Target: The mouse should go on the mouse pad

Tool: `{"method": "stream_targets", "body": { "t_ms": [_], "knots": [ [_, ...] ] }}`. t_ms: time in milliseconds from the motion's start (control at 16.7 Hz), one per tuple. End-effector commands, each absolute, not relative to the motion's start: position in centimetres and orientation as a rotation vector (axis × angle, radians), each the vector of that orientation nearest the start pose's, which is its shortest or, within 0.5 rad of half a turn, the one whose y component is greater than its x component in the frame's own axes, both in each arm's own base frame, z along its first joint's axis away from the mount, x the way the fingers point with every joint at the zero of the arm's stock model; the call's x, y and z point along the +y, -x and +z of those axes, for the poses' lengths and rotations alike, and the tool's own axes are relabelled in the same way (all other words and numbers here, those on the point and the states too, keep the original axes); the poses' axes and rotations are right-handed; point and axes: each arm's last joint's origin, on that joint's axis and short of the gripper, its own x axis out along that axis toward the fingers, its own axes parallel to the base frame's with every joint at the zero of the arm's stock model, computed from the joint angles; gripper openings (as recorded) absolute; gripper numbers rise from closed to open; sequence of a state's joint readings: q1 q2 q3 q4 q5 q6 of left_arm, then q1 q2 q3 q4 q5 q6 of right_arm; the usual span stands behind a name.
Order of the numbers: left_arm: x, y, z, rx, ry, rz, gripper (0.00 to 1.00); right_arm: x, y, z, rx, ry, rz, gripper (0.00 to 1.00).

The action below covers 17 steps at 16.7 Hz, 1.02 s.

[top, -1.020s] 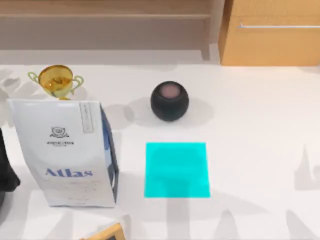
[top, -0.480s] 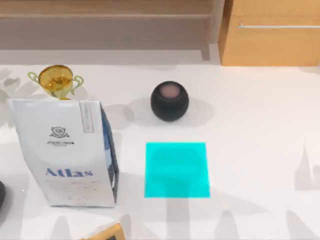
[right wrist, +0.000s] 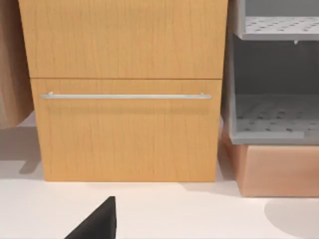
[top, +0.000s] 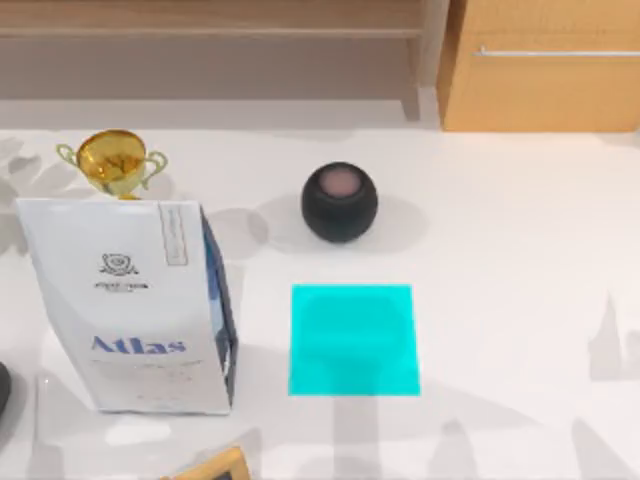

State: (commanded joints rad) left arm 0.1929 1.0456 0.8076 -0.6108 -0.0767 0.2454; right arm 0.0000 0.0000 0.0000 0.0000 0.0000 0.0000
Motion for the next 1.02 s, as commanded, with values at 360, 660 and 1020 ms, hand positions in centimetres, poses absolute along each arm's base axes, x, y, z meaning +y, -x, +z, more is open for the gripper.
{"method": "stream_targets", "body": {
  "t_ms": [360,660,1020],
  "knots": [
    [4.3,-22.8,20.3,1.445,-0.157,-0.080,1.00,-0.1,-10.6,16.0,0.000,0.000,0.000,1.00],
    [4.1,-23.3,19.2,1.570,-0.153,-0.158,1.00,-0.1,-10.6,16.0,0.000,0.000,0.000,1.00],
    [4.2,-23.3,18.2,1.576,-0.152,-0.159,1.00,-0.1,-10.6,16.0,0.000,0.000,0.000,1.00]
  ]
}}
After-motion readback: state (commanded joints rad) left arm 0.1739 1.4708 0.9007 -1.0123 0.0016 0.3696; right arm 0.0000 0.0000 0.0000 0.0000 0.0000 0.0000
